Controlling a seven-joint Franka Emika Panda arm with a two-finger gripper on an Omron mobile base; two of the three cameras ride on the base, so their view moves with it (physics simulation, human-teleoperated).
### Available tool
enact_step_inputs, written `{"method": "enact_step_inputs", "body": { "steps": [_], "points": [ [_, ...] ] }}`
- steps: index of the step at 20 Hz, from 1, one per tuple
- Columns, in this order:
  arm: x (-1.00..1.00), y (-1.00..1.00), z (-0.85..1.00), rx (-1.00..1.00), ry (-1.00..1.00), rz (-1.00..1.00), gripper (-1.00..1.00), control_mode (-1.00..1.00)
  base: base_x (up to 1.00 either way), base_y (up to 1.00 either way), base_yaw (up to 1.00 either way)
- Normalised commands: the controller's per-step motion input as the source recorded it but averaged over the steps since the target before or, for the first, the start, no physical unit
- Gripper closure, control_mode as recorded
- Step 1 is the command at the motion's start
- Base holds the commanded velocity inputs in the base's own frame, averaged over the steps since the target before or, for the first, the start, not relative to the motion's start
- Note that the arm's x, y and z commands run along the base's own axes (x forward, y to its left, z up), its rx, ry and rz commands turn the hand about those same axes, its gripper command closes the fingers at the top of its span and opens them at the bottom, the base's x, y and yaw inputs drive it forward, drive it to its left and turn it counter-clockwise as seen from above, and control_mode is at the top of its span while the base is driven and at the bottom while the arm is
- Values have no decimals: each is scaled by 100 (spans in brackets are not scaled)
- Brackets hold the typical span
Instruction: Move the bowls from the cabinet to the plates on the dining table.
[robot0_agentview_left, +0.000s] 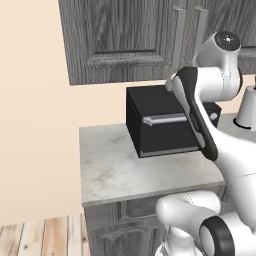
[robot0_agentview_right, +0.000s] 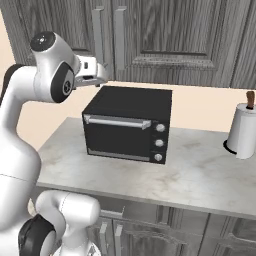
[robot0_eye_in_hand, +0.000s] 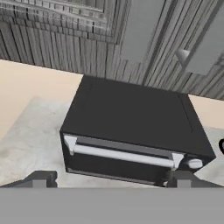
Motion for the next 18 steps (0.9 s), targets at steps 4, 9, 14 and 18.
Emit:
{"method": "enact_step_inputs", "body": {
  "steps": [4, 9, 14, 18],
  "points": [
    [0, -20, 30, -1, -17, 0, -100, -100, 0, 0, 0],
    [0, -17, 27, -1, -14, 0, -100, -100, 0, 0, 0],
    [2, -22, 30, 0, -10, -1, -100, -100, 0, 0, 0],
    [7, -22, 35, 1, -1, -2, -100, -100, 0, 0, 0]
  ]
}}
